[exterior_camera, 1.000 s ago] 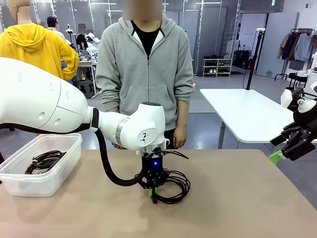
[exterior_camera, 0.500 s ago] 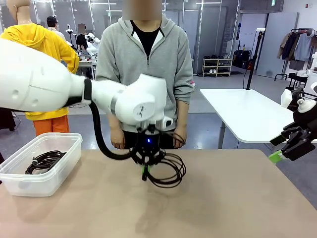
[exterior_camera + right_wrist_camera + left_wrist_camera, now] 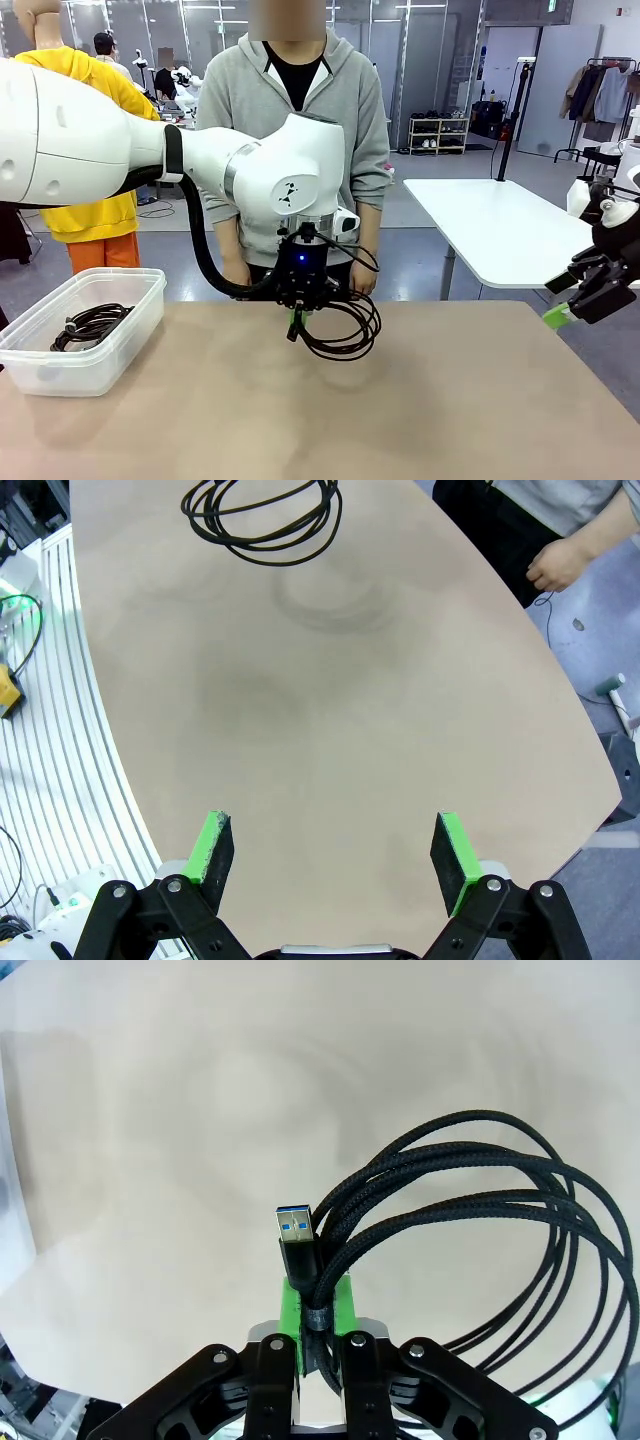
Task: Organize and store the cables.
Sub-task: Place the USB Extension Cable into the Organizing box.
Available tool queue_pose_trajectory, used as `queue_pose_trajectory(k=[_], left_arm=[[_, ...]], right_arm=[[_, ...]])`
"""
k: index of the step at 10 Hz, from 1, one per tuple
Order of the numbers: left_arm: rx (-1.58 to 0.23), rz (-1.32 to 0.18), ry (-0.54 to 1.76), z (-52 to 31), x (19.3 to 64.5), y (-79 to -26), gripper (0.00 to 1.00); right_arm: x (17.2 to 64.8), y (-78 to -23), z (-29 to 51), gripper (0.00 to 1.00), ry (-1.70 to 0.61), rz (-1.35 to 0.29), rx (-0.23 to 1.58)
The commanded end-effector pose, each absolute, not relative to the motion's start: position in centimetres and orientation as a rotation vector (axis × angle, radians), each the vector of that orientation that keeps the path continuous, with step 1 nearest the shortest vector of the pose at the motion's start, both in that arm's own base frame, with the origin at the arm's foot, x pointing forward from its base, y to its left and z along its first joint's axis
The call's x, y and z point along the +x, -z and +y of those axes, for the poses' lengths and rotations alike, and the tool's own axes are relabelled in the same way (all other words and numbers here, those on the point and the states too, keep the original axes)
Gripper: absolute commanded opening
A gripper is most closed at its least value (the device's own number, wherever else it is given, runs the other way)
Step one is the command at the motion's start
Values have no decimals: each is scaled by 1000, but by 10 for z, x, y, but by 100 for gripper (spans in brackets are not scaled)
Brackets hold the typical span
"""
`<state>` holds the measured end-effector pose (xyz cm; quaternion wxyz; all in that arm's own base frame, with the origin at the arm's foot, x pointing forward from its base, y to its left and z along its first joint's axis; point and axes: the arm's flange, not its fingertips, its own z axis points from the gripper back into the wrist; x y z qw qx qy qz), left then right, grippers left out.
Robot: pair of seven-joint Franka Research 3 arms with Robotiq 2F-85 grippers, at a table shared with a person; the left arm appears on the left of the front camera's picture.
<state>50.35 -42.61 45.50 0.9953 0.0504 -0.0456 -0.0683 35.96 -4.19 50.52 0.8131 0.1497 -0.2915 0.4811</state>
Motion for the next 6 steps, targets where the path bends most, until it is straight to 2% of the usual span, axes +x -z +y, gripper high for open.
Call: queue_pose_trajectory(k=[1, 2, 3, 6], left_arm=[[106, -87, 107, -420, 503, -453, 4], [106, -87, 107, -420, 503, -453, 4], [102, -90, 131, -424, 505, -454, 14], [148, -68, 218, -364, 509, -496, 14]], right_arm=[[361, -509, -39, 100, -998, -613, 334], [361, -509, -39, 100, -998, -613, 334], [361, -509, -39, 100, -998, -613, 334], [361, -509, -39, 100, -998, -613, 334]])
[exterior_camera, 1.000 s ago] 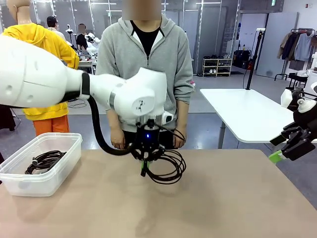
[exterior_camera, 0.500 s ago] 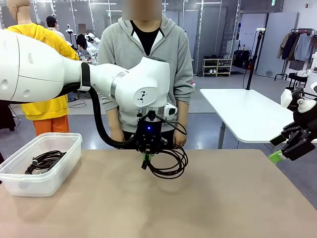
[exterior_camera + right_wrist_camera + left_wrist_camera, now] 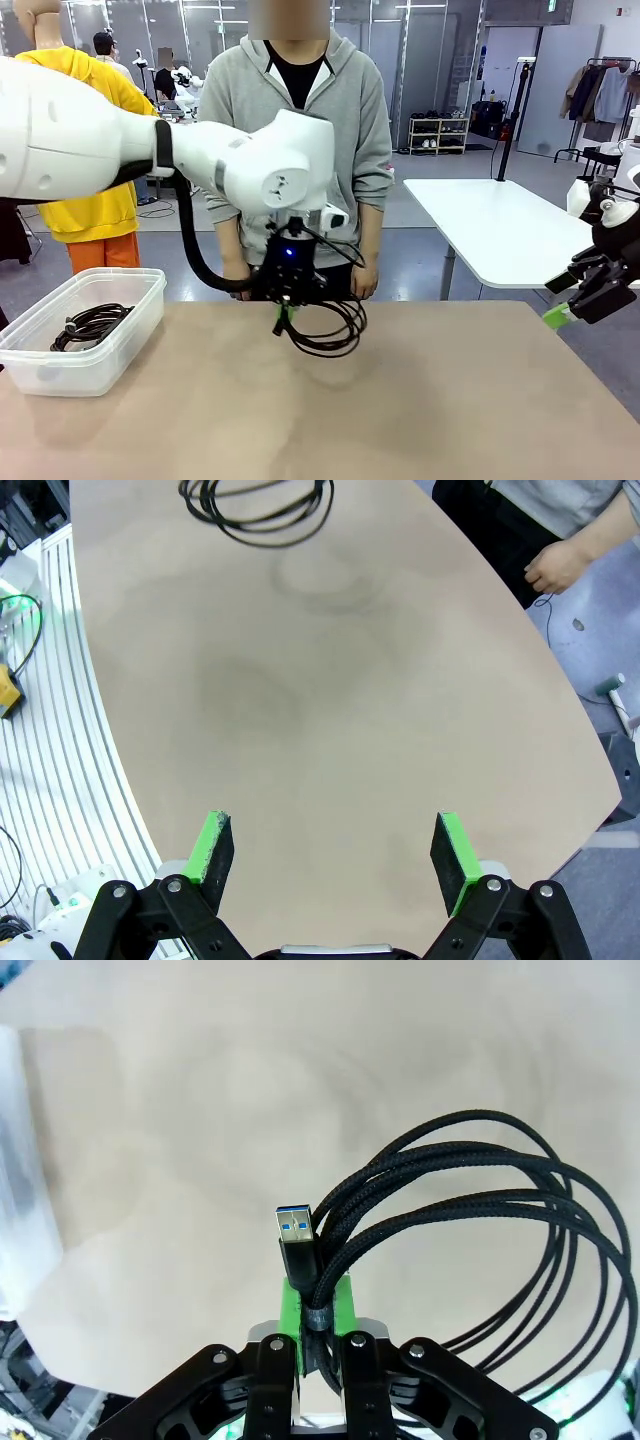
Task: Organize and store the cables.
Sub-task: Place the USB Extension Cable into the Organizing box.
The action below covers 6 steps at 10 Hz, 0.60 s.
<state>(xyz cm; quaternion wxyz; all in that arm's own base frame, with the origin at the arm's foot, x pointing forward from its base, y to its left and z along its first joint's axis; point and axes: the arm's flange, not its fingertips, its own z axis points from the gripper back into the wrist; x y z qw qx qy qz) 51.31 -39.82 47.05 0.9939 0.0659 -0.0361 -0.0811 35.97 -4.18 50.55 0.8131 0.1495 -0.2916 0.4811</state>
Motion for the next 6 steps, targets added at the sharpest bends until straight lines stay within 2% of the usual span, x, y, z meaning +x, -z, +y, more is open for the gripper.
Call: queue_pose_trajectory(k=[1, 4, 6], left_arm=[[75, -34, 227, -325, 510, -516, 14], [11, -89, 241, -222, 502, -546, 14], [12, -176, 234, -139, 504, -547, 14]], right_arm=[[361, -509, -39, 100, -998, -613, 334], [361, -509, -39, 100, -998, -613, 334], [361, -509, -39, 100, -998, -613, 334]])
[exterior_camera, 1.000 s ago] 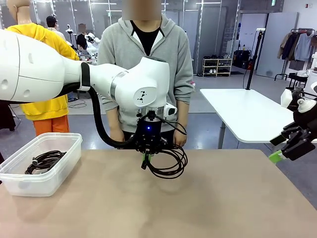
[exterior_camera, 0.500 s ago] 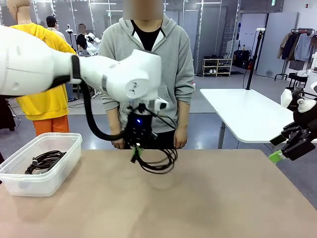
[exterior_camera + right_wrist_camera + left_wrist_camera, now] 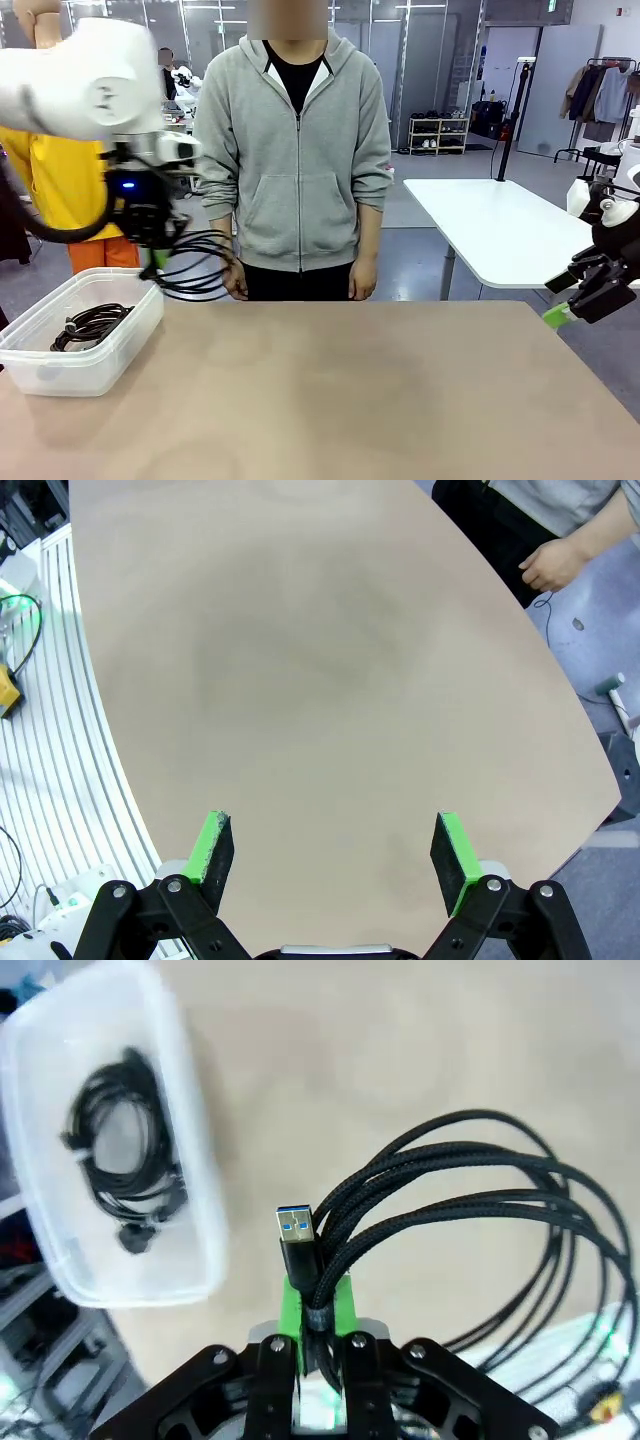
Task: Organize and store the cables.
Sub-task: Place the USB Extension Cable into the Organizing box.
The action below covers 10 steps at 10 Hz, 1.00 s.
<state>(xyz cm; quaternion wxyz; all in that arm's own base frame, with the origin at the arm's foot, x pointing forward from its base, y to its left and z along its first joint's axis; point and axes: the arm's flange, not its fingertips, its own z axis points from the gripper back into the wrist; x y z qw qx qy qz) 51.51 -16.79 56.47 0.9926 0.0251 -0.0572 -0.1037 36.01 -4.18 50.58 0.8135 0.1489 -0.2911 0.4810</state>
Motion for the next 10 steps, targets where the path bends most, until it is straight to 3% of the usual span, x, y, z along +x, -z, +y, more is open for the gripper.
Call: queue_pose_trajectory(k=[1, 3, 6, 10], left_arm=[[22, -226, 203, -100, 505, -542, 14], [-43, -240, 187, -37, 513, -535, 14], [123, -233, 157, 11, 535, -512, 14], [12, -175, 40, 66, 563, -470, 14]], right_arm=[[361, -509, -39, 100, -998, -613, 334], [361, -509, -39, 100, -998, -613, 334], [361, -509, -39, 100, -998, -613, 334], [361, -509, -39, 100, -998, -613, 334]])
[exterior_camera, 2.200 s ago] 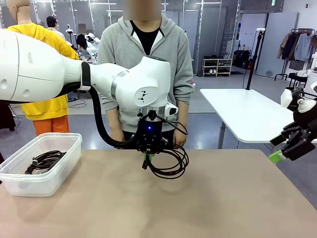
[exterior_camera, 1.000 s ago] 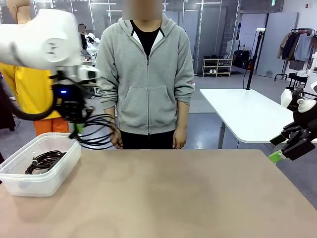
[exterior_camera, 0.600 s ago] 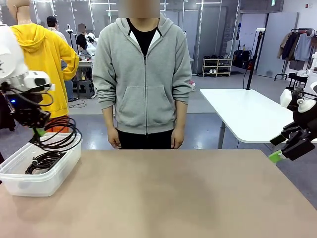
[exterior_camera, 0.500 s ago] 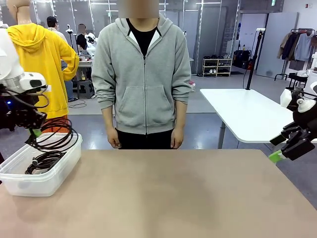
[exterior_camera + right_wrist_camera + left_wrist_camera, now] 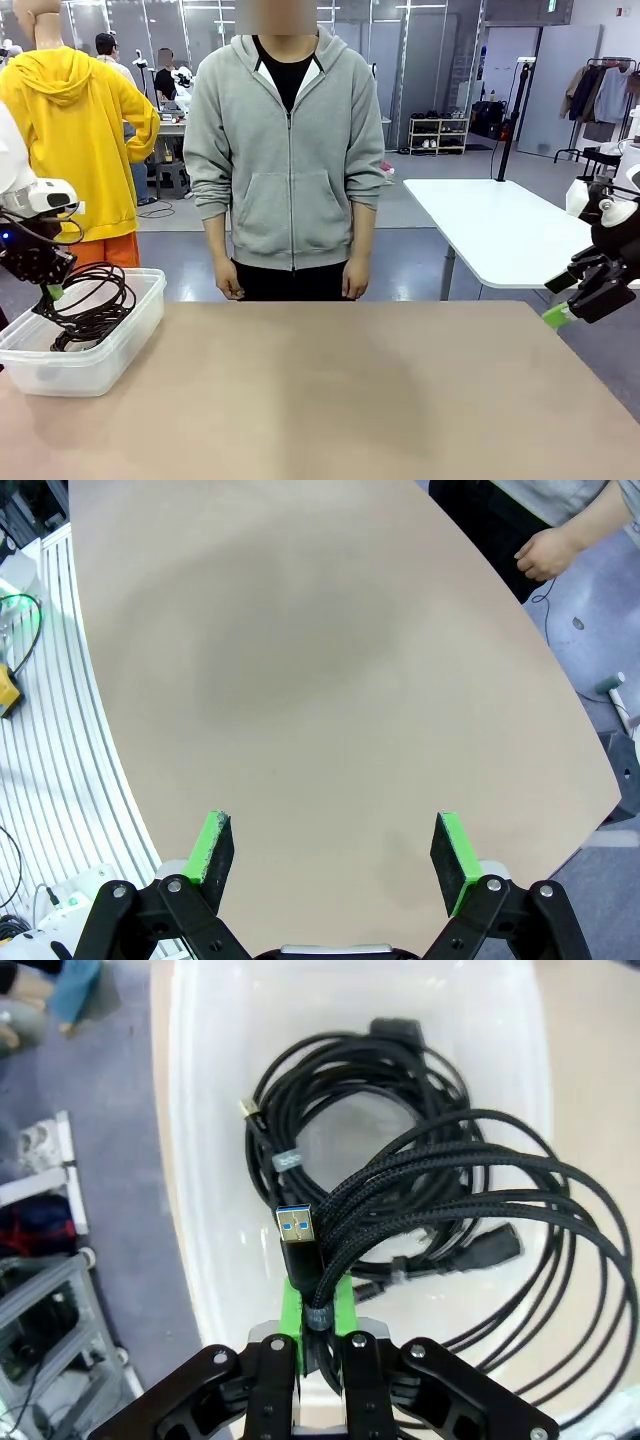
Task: Organize and store the cables.
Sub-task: Place the USB Extension Cable into the Organizing box.
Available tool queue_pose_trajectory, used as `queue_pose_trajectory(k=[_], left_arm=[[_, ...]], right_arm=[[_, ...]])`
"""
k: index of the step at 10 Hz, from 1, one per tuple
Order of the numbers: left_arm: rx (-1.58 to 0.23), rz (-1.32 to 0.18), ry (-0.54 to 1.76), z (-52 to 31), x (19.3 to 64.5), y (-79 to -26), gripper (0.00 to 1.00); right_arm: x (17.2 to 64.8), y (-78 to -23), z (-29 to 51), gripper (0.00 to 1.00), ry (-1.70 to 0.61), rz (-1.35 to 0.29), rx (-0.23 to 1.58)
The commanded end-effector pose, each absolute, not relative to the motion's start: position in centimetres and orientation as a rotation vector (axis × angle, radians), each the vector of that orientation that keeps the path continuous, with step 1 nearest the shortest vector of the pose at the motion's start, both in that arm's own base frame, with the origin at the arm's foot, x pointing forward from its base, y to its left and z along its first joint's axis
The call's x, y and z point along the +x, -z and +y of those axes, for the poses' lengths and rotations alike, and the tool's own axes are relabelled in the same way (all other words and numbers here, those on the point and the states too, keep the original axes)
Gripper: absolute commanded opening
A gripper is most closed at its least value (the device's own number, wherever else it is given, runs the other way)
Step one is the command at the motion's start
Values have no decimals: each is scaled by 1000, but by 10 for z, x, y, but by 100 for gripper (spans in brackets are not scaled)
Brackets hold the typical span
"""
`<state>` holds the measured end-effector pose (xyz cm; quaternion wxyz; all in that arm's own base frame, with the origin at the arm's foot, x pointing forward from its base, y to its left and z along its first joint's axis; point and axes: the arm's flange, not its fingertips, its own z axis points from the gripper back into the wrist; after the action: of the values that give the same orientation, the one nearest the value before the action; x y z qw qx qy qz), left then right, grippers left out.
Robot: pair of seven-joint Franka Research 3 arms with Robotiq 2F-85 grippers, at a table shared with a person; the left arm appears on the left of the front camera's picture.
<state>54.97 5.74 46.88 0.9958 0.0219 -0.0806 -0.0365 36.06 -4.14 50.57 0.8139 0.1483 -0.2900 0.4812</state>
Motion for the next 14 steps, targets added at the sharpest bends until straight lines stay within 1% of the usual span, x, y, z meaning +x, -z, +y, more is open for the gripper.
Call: queue_pose_trajectory(k=[1, 2, 3, 4, 5, 10, 14], left_arm=[[23, -164, 10, 79, 571, -458, 14], [4, -151, -1, 84, 575, -450, 14], [26, -143, -10, 85, 581, -438, 14], [-8, -135, -25, 84, 585, -428, 14], [-24, -143, -49, 83, 588, -420, 18], [-2, -166, -57, 72, 578, -427, 64], [28, -199, -81, 56, 565, -446, 100]], right_arm=[[361, -509, -39, 100, -998, -613, 334], [361, -509, -39, 100, -998, -613, 334], [361, -509, -39, 100, -998, -613, 334], [361, -509, -39, 100, -998, -613, 334], [361, -509, -39, 100, -998, -613, 334], [361, -509, -39, 100, -998, -613, 334], [361, -509, -39, 100, -998, -613, 334]])
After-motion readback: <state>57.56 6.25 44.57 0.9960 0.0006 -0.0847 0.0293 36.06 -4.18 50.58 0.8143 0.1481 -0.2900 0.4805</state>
